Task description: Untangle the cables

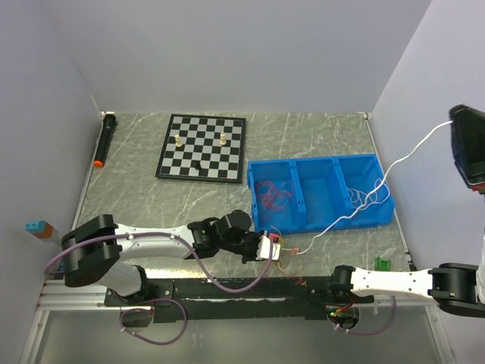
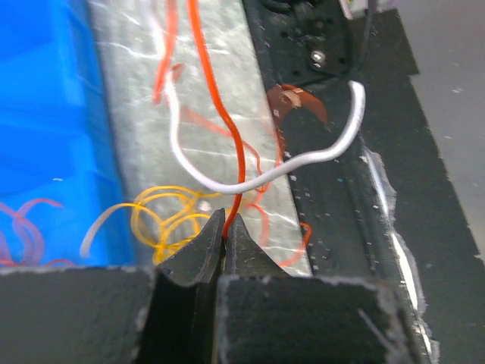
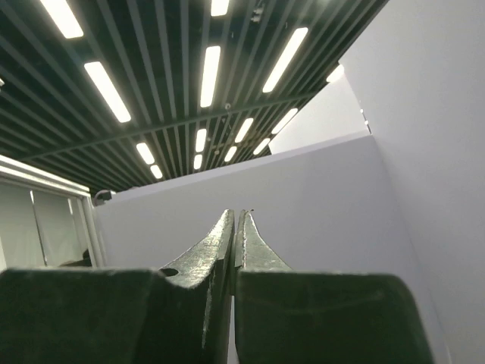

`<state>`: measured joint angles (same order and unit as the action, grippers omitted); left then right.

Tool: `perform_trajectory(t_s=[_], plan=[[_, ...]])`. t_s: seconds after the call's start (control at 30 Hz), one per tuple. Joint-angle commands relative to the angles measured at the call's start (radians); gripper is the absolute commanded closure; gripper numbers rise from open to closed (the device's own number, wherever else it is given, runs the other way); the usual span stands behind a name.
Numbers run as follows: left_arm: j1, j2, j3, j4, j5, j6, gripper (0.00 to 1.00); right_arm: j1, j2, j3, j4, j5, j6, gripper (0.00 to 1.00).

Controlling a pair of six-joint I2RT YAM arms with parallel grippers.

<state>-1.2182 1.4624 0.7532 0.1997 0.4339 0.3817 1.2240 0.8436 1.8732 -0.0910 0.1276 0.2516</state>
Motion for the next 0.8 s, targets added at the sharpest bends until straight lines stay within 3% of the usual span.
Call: perform_trajectory(t_s=[0.0, 0.13, 0.23, 0.37, 0.53, 0.77], plan=[[0.005, -0.097, 0.02, -0.014, -0.058, 0.052, 0.99, -0.003, 0.02, 0.063, -0.018, 0.032, -0.063, 1.0], [0.078, -0.169, 0.139, -0.291, 0.032, 0.089, 0.99, -0.003, 0.014, 0.104, -0.055, 0.156, -0.199, 1.0], [0.146, -0.226, 0.218, -0.568, 0.144, 0.187, 0.99, -0.003, 0.0, 0.096, -0.001, 0.301, -0.41, 1.0], [0.163, -0.342, 0.16, -0.837, 0.178, 0.348, 0.99, -0.001, 0.041, 0.141, 0.085, 0.418, -0.63, 1.0], [0.166, -0.473, -0.044, -0.898, 0.079, 0.401, 0.99, -0.001, 0.117, 0.268, 0.111, 0.426, -0.735, 1.0], [0.181, -0.533, -0.207, -0.865, -0.035, 0.48, 0.99, -0.001, 0.16, 0.454, 0.094, 0.354, -0.683, 1.0]])
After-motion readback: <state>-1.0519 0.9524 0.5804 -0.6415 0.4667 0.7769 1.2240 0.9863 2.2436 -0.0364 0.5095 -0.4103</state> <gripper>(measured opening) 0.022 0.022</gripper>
